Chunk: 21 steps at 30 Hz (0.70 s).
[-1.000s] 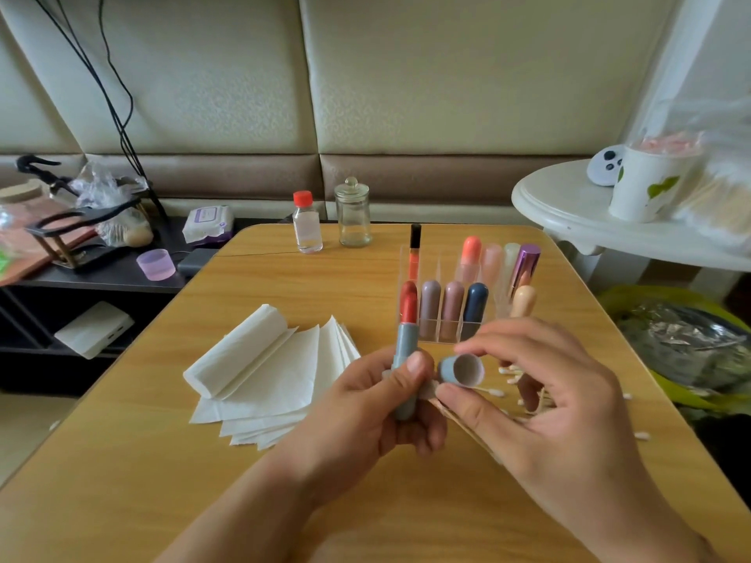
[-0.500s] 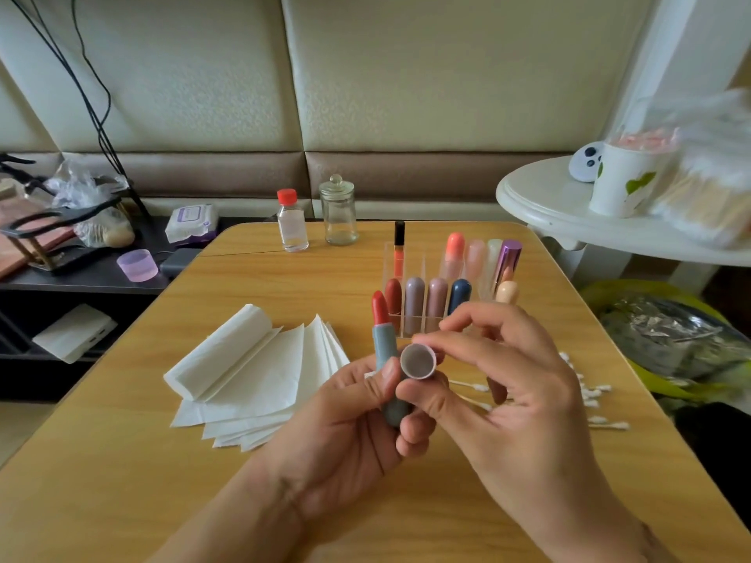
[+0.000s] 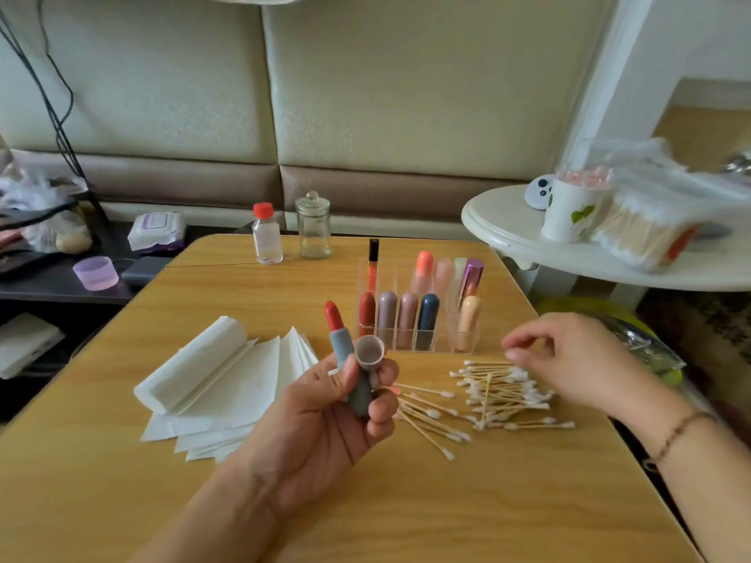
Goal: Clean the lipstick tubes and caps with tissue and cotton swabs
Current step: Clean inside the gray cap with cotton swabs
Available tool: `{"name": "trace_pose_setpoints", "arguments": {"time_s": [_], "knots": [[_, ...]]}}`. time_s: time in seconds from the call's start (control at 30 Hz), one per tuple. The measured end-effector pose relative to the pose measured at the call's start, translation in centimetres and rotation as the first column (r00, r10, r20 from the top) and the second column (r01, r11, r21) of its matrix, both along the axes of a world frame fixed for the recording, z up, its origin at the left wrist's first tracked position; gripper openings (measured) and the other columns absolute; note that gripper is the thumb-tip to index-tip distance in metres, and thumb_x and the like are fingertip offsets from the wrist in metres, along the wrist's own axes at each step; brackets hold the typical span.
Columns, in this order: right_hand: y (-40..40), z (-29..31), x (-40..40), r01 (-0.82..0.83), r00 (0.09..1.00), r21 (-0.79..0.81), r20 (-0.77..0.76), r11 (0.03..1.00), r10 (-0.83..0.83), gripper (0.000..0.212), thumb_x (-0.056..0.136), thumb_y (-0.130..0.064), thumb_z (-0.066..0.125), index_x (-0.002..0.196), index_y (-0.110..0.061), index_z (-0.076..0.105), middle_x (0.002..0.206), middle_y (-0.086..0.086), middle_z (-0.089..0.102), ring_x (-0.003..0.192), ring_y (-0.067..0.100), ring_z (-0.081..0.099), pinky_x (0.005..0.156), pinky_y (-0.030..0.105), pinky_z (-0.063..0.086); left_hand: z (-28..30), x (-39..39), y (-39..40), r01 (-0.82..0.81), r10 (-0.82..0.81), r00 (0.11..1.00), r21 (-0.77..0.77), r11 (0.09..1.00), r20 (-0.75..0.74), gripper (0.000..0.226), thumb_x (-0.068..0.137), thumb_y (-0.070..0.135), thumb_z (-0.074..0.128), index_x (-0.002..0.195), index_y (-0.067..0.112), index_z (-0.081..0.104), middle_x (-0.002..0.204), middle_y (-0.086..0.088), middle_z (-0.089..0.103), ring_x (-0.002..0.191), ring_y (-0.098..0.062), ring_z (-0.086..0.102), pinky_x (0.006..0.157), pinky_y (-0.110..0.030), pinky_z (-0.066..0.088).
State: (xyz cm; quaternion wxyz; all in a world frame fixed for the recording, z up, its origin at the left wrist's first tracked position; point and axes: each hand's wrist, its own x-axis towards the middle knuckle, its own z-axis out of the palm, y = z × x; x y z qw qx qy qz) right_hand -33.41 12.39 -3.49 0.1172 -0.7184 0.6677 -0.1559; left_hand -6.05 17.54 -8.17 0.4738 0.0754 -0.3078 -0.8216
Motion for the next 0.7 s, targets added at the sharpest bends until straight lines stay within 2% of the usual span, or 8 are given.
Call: {"name": "trace_pose_setpoints", "arguments": {"time_s": [0.07,0.13,0.23,0.33,0.43,0.6,0.7], "knots": [[-0.2,-1.0,0.0,-0.046,0.995,0.068,-0.086,0.997,0.052,0.007,0.092,-0.040,0.068,0.093,-0.048,0.068,0.098,-0.024,0.061,0.087,-0.003,0.055,0.078,0.026,0.047,0.0,0.1,0.0,-0.016,0.016,1.000,-0.006,1.000,0.006,0.009,0.091,0.011,0.062,0.100,0.009,0.064,0.092,-0.010,0.055,0.070,-0.017,0.052,0.064,-0.026,0.046],[-0.4,-1.5,0.4,-0.076,0.994,0.064,-0.072,0.995,0.080,0.008,0.093,-0.041,0.066,0.098,-0.045,0.070,0.097,-0.024,0.057,0.090,-0.003,0.054,0.073,0.021,0.042,0.0,0.1,-0.1,-0.017,0.017,1.000,0.000,1.000,-0.003,0.010,0.092,0.010,0.062,0.101,0.009,0.064,0.092,-0.011,0.055,0.071,-0.018,0.053,0.065,-0.027,0.047],[-0.6,-1.5,1.5,-0.040,0.996,0.061,-0.074,0.997,0.044,0.004,0.092,-0.039,0.068,0.093,-0.041,0.071,0.094,-0.023,0.057,0.084,-0.005,0.050,0.066,0.017,0.039,0.0,0.2,-0.1,-0.027,0.027,1.000,0.010,1.000,-0.001,0.012,0.091,0.010,0.063,0.102,0.008,0.063,0.092,-0.012,0.055,0.070,-0.019,0.053,0.064,-0.028,0.048],[-1.3,-1.5,2.0,-0.009,1.000,0.107,-0.021,0.994,0.011,0.007,0.090,-0.031,0.073,0.083,-0.033,0.071,0.092,-0.016,0.065,0.085,0.000,0.057,0.073,0.024,0.051,0.1,0.2,-0.2,-0.034,0.034,0.999,0.012,0.999,0.002,0.013,0.089,0.010,0.066,0.101,0.007,0.064,0.091,-0.012,0.056,0.069,-0.019,0.053,0.064,-0.029,0.050],[-1.7,-1.5,2.2,-0.014,0.998,0.161,-0.053,0.987,0.022,0.008,0.092,-0.029,0.071,0.085,-0.031,0.067,0.095,-0.013,0.064,0.090,0.004,0.059,0.083,0.029,0.054,0.1,0.2,-0.2,-0.036,0.036,0.999,0.006,0.999,0.013,0.013,0.088,0.010,0.068,0.100,0.008,0.065,0.090,-0.011,0.055,0.069,-0.019,0.053,0.063,-0.029,0.050],[-1.1,-1.6,1.6,-0.037,0.999,0.027,-0.038,0.999,0.038,0.010,0.097,-0.028,0.060,0.089,-0.032,0.058,0.096,-0.016,0.057,0.094,0.004,0.052,0.077,0.026,0.045,0.1,0.3,-0.3,-0.034,0.034,0.999,0.001,0.999,0.015,0.014,0.086,0.010,0.069,0.099,0.007,0.065,0.090,-0.011,0.055,0.068,-0.019,0.053,0.063,-0.028,0.049],[0.1,-1.3,1.0,-0.050,0.982,-0.076,-0.184,0.996,0.036,0.017,0.099,-0.029,0.054,0.084,-0.035,0.049,0.090,-0.018,0.054,0.099,0.010,0.051,0.077,0.030,0.045,0.0,0.3,-0.3,-0.038,0.038,0.999,-0.005,0.999,0.025,0.014,0.087,0.011,0.069,0.099,0.007,0.065,0.091,-0.011,0.057,0.069,-0.019,0.053,0.062,-0.027,0.049]]}}
